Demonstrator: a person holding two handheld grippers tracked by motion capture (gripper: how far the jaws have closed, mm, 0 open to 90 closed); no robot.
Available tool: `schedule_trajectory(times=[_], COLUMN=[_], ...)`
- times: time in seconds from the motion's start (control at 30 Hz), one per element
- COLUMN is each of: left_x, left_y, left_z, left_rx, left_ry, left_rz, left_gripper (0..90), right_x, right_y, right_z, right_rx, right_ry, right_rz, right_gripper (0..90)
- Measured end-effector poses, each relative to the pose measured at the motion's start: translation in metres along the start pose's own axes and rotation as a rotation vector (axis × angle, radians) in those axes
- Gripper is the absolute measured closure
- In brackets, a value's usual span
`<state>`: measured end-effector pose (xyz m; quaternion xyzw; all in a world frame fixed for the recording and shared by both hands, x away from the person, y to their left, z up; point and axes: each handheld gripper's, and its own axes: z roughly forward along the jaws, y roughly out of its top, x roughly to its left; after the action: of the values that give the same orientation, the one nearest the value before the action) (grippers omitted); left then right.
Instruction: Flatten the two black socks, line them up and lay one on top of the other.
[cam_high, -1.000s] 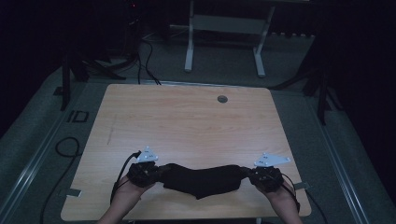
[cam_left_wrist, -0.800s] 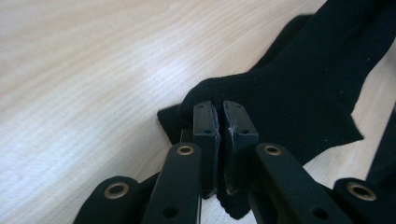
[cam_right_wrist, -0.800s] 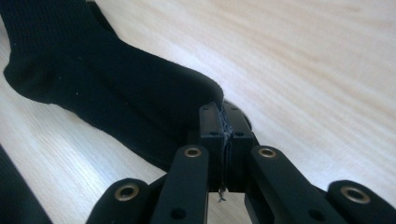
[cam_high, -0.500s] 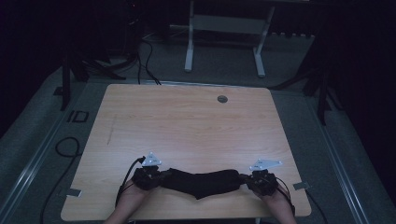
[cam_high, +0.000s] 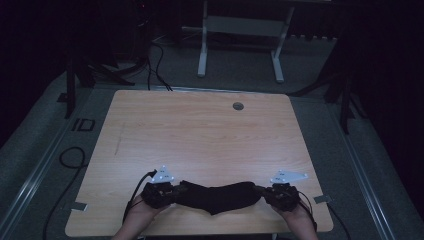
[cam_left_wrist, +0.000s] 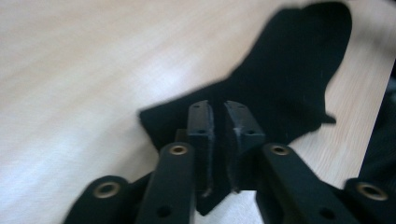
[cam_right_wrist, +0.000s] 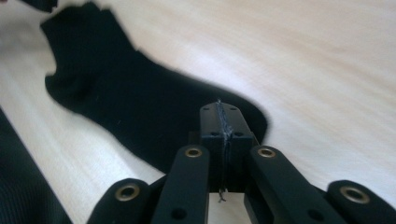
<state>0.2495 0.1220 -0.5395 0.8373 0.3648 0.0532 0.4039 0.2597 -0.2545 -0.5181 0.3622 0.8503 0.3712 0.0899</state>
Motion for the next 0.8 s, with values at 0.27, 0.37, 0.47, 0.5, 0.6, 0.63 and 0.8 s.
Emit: schedule_trajectory(times=[0.27, 0.37, 0.47, 0.5, 0.6, 0.63, 0.8], left_x=[0.011, 0.015, 0.021, 0.022, 0.028, 0.030, 0.039], left_y=[-0.009, -0.007, -0.005, -0.004, 0.000, 0.001, 0.006], left_z=[0.024, 0.026, 0.028, 0.029, 0.031, 0.031, 0.035], left_rx=[0.018, 0.002, -0.007, -0.009, -0.010, -0.009, -0.016], left_ry=[0.006, 0.019, 0.015, 0.021, 0.028, 0.026, 0.043], left_rz=[-0.005, 0.018, 0.003, 0.000, -0.012, -0.016, -0.028], left_gripper=[88.1, 88.0, 88.1, 88.1, 88.2, 88.2, 88.1], right_x=[-0.016, -0.021, -0.027, -0.030, -0.037, -0.040, -0.051], right_y=[0.000, 0.007, 0.012, 0.014, 0.021, 0.024, 0.037], right_z=[0.042, 0.046, 0.051, 0.053, 0.059, 0.062, 0.073], right_rx=[0.111, 0.118, 0.111, 0.107, 0.105, 0.105, 0.101], right_ry=[-0.046, -0.058, -0.068, -0.072, -0.069, -0.066, -0.070], right_rz=[-0.034, -0.055, -0.061, -0.063, -0.050, -0.055, -0.039], right_gripper=[89.4, 89.3, 89.3, 89.3, 89.3, 89.3, 89.2])
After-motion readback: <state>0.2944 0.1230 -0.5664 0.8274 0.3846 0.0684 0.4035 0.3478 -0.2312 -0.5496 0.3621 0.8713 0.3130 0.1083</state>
